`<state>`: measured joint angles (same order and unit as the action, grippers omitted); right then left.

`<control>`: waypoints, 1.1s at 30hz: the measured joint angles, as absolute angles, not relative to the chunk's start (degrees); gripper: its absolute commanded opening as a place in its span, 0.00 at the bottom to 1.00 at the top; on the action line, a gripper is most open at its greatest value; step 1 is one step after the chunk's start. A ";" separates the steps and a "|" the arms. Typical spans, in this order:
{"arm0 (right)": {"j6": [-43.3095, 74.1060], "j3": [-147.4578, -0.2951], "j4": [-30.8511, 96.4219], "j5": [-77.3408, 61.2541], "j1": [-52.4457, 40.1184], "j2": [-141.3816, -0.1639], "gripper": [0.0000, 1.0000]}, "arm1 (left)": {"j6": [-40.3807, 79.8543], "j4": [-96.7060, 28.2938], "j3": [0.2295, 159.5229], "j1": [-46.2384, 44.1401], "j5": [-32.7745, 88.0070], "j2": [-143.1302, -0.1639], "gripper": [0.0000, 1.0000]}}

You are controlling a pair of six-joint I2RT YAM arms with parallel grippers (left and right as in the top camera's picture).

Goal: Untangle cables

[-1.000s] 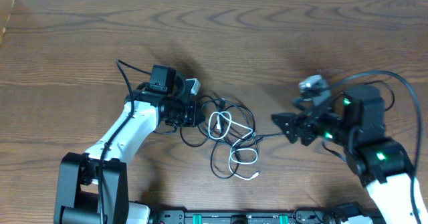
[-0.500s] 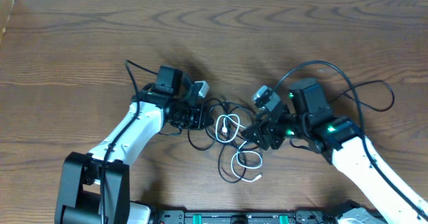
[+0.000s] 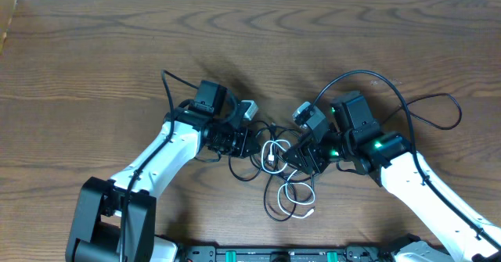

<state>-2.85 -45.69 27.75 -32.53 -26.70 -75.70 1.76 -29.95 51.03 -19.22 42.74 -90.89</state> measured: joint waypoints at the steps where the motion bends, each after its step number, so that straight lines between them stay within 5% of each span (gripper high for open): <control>1: -2.09 -45.69 27.73 -32.53 -26.70 -75.70 0.61 | 1.45 -29.98 51.03 -19.31 43.33 -90.89 0.08; 10: 8.73 -45.69 25.69 -32.10 -26.70 -75.70 0.56 | 0.97 -29.98 51.03 -19.31 45.82 -90.89 0.08; 17: 13.63 -45.69 26.61 -31.55 -26.72 -75.72 0.27 | 0.97 -29.98 51.03 -19.31 46.22 -90.89 0.08; 22: 19.68 -45.69 27.62 -31.46 -26.72 -76.05 0.18 | 0.95 -29.98 51.03 -19.31 46.22 -90.89 0.08; 28: 26.72 -45.69 27.59 -31.46 -26.72 -78.28 0.15 | 0.95 -29.98 51.03 -19.31 46.22 -90.89 0.08; 33: 31.66 -45.69 27.57 -31.48 -26.72 -80.58 0.22 | 0.97 -30.00 51.03 -19.31 46.24 -90.89 0.08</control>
<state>31.66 -45.69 27.57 -31.48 -26.72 -80.58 0.97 -30.00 51.03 -19.31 46.24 -90.89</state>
